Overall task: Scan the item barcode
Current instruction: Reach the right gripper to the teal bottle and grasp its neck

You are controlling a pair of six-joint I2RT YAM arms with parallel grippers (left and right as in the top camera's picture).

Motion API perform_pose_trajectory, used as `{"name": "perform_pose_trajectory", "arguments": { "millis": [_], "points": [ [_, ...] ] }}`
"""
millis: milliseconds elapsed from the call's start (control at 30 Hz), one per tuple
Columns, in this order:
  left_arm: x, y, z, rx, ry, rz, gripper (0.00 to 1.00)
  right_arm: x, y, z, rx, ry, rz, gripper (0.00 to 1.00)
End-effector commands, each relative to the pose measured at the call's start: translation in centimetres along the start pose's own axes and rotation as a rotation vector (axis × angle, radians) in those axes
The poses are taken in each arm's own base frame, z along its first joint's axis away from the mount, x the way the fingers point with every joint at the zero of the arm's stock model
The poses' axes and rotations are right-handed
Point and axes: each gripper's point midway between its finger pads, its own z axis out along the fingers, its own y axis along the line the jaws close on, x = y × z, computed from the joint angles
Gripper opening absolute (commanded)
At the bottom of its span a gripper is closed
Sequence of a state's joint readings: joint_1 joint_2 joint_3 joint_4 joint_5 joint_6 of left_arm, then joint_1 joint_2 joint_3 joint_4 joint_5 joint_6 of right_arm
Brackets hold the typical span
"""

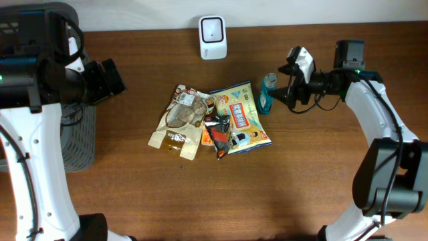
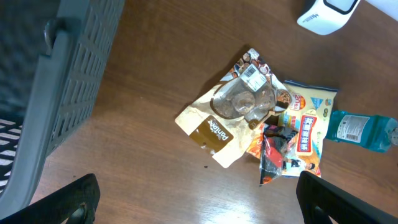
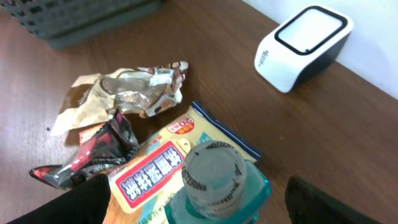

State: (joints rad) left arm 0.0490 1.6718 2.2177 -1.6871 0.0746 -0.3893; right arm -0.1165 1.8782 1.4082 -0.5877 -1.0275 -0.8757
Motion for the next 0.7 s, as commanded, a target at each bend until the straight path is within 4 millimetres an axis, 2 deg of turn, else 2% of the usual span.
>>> {"name": "perform_pose_trajectory", "arguments": {
  "millis": [0, 67, 133, 233, 333, 467, 600, 667],
  "points": [
    [-0.1, 0.2, -0.2, -0.003, -0.007, -0.013, 0.99, -0.1, 0.2, 0.6, -0.054, -0.052, 0.007, 0.82],
    [-0.1, 0.2, -0.2, -0.003, -0.007, -0.013, 0.99, 0.3, 0.0, 0.8, -0.056, -0.052, 0.01, 0.81],
    [-0.1, 0.2, -0.2, -0.003, -0.007, -0.013, 0.99, 0.1, 0.0, 0.9, -0.062, -0.061, 0.008, 0.75],
    [-0.1, 0.2, -0.2, -0.003, -0.007, -0.013, 0.99, -0.1, 0.9, 1.9, -0.091, -0.06, -0.002, 0.73],
    [-0.1, 0.2, -0.2, -0.003, -0.007, -0.013, 0.99, 0.0, 1.0, 3.0, -0.086, -0.03, -0.026, 0.63],
    [-0.1, 0.2, -0.2, -0.003, -0.007, -0.014, 0.99, 0.4, 0.7, 3.0, -0.065, -0.006, -0.004, 0.52],
    [0.0, 0.2, -0.2, -0.003, -0.007, -0.013, 0.99, 0.6, 0.5, 3.0, -0.057, 0.005, -0.001, 0.33],
    [-0.1, 0.2, -0.2, -0.003, -0.007, -0.013, 0.99, 0.6, 0.5, 3.0, -0.057, 0.005, 0.007, 0.32]
  ]
}}
